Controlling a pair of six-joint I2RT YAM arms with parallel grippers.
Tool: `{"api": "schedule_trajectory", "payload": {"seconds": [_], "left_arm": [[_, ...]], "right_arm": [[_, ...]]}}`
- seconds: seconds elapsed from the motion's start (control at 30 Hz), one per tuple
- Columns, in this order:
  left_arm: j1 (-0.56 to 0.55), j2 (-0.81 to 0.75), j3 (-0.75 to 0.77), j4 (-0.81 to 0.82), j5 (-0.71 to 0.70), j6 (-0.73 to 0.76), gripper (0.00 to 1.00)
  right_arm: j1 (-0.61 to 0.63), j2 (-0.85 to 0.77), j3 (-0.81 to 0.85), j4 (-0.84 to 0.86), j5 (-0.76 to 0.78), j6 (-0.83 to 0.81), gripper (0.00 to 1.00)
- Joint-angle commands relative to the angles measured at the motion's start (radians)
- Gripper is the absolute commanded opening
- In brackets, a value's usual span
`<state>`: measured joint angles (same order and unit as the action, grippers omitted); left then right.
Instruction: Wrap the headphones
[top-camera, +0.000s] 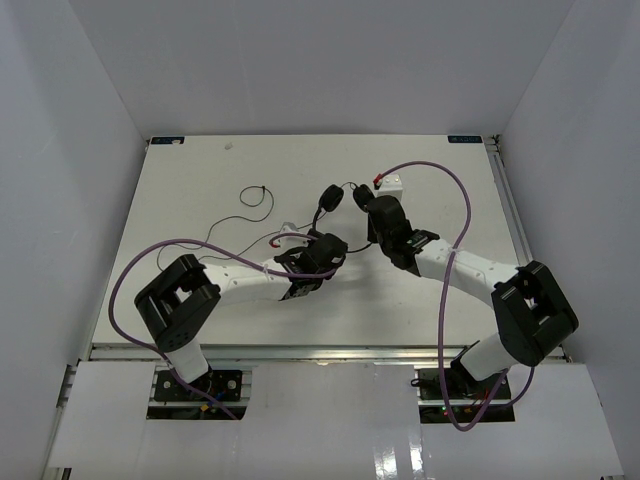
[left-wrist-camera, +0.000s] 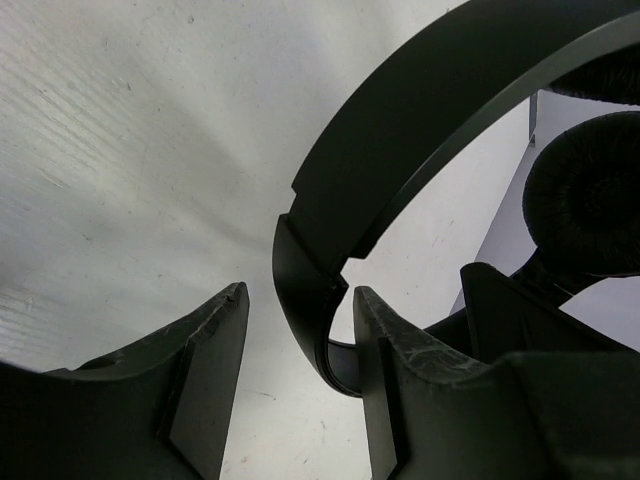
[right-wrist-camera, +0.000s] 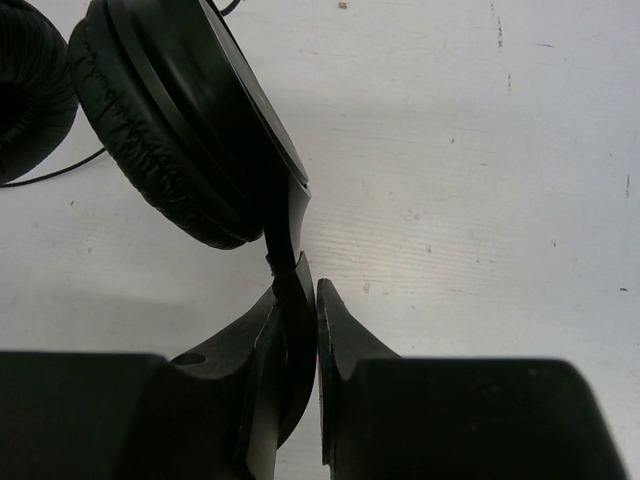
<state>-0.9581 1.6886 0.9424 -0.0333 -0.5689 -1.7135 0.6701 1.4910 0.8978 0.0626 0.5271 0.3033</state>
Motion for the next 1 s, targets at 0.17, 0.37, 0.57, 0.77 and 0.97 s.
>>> {"api": "schedule_trajectory", "payload": {"seconds": [0.17,0.37,0.57,0.77,0.97], "left_arm": [[-0.003,-0.024,0.027,-0.053,-0.019,-0.038,0.5],[0.001,-0.018,0.022,-0.05,-0.017,-0.046,0.41],[0.004,-0.014,0.02,-0.038,-0.006,-0.045,0.19],[0.01,-0.045,-0.001,-0.036,-0.015,-0.044,0.0],[0.029,-0.109,-0.038,-0.056,-0.032,0.029,0.0]], "right_arm": [[0.004,0.015,0.06,0.036,0.008,0.054,0.08],[0.006,-0.031,0.017,0.074,-0.025,0.062,0.08],[0.009,-0.061,-0.017,0.11,-0.067,0.063,0.08],[0.008,-0.093,-0.057,0.157,-0.196,0.002,0.35],[0.005,-0.149,-0.083,0.153,-0.436,-0.287,0.91]]}}
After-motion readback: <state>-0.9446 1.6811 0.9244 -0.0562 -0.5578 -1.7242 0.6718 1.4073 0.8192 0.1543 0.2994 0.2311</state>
